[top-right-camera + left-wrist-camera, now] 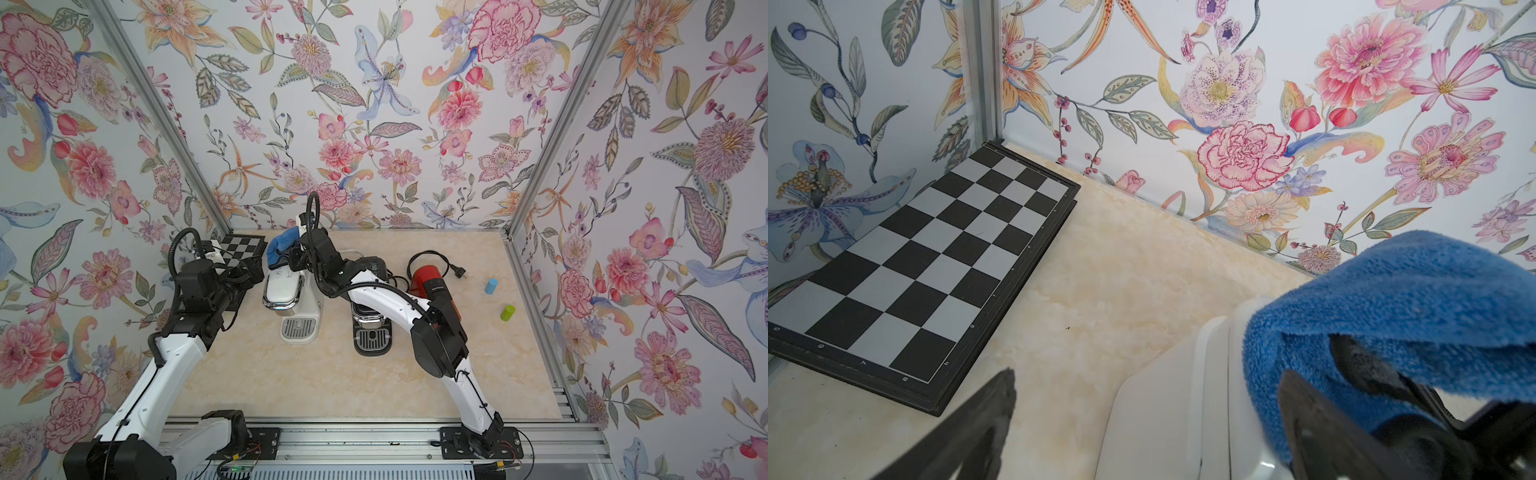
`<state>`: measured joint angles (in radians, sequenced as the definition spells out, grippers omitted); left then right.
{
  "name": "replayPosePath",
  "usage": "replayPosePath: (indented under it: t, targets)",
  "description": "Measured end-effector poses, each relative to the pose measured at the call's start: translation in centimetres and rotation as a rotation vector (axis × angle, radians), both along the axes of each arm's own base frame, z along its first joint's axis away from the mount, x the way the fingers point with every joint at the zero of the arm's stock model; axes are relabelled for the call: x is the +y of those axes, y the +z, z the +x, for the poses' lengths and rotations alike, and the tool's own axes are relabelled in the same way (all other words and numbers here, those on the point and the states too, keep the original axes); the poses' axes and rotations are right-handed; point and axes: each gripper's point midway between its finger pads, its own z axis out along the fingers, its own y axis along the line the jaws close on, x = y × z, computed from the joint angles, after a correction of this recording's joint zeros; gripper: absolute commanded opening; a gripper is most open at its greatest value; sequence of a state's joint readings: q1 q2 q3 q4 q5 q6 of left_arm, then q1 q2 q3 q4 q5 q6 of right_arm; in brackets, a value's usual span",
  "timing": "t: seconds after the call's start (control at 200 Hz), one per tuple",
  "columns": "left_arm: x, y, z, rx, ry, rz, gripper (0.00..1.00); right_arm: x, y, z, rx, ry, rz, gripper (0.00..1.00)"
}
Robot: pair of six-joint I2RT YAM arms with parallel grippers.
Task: Wipe the surface of a coffee machine
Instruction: Wipe the dirt from the surface of the coffee machine.
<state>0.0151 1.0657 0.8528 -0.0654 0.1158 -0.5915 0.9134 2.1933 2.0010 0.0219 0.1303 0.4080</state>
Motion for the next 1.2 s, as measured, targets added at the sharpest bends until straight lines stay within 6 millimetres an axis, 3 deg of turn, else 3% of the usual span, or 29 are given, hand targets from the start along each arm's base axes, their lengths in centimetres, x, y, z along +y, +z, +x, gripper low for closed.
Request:
replayPosePath:
  t: [0.17, 0.305, 0.39, 0.59, 0.771, 1.006, 1.201]
  targets:
    - [-0.1, -0.2, 0.0, 0.003, -0.003, -0.001, 0.99, 0.1, -0.1, 0.2, 0.003, 0.005, 0.007, 0.00]
    - [-0.2, -0.4, 0.0, 0.003, -0.011, -0.003, 0.99, 0.2, 0.1, -1.1, -0.009, 0.013, 0.000, 0.00]
    - [-0.3, -0.3, 0.0, -0.004, -0.014, -0.004, 0.99, 0.5, 0.3, -3.5, -0.010, 0.039, -0.016, 0.00]
    - [-0.6, -0.2, 0.1, -0.016, -0.034, -0.012, 0.99, 1.0, 0.3, -11.3, -0.007, 0.128, -0.057, 0.00]
    - [-0.9, -0.4, 0.0, -0.017, -0.052, -0.018, 0.99, 0.4, 0.1, -14.7, -0.005, 0.155, -0.081, 0.00]
    - [-1.1, -0.4, 0.0, -0.016, -0.060, -0.022, 0.99, -0.1, 0.2, -13.6, -0.003, 0.137, -0.080, 0.00]
    - [-1.1, -0.6, 0.0, -0.016, -0.060, -0.022, 0.99, 0.4, 0.4, -8.1, -0.004, 0.092, -0.040, 0.00]
